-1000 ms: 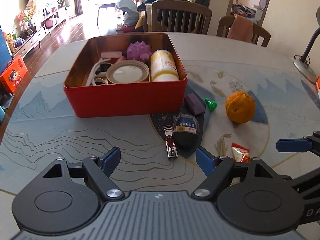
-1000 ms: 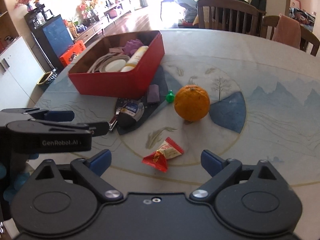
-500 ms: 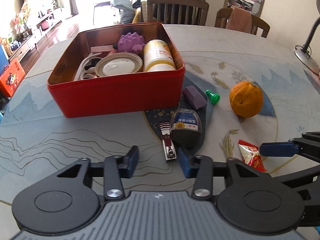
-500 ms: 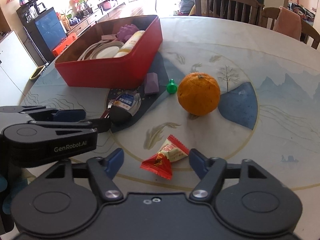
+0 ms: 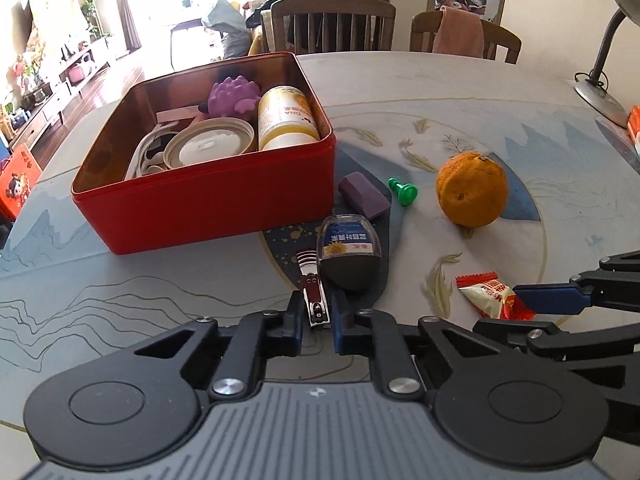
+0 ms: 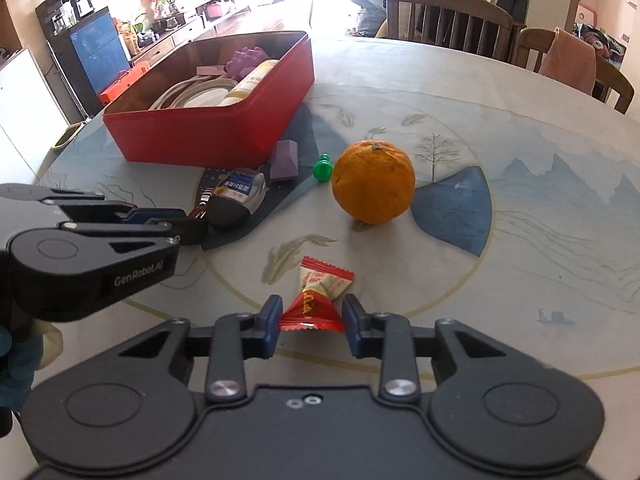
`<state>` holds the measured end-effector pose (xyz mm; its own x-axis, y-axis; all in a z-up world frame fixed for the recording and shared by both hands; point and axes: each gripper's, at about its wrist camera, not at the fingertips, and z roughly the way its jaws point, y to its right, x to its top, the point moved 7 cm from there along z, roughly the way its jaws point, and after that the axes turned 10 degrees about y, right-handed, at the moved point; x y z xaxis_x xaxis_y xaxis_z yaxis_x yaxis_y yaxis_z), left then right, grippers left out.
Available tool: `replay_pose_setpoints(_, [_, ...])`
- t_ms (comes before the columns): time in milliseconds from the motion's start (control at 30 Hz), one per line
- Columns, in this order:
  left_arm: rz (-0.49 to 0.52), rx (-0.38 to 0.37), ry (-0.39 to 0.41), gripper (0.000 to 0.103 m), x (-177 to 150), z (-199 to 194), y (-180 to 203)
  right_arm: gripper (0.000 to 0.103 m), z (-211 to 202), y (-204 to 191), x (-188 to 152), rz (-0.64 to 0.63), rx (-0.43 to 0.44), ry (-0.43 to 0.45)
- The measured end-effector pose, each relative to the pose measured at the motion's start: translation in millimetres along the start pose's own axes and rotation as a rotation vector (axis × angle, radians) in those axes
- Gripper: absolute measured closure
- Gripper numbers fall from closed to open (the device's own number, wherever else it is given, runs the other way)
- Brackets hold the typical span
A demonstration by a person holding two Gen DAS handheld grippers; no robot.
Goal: Organize rigid objects
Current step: 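Grasp the silver nail clipper with the left tool while the right tool grasps the red candy packet, then carry the nail clipper and candy packet into the red tin box and open both tools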
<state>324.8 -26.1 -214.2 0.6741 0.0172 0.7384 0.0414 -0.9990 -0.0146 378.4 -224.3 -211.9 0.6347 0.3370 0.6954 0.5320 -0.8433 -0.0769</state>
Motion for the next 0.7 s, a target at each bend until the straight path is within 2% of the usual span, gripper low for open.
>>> replay_pose_setpoints(200, [-0.032,-0.002,-0.006,0.092,1,-5,-4,0.073,-6,-1,0,-0.010,0.008,0.011])
replay_pose_setpoints(433, [-0.138,-0.023,-0.019,0.092,3,-22,-19,0.073,-27,-2,9,0.006,0.048,0.041])
replay_pose_setpoints(700, [-0.193,-0.036,-0.013,0.092,10,-42,-31,0.073,-47,-10,24,-0.013,0.091,0.078])
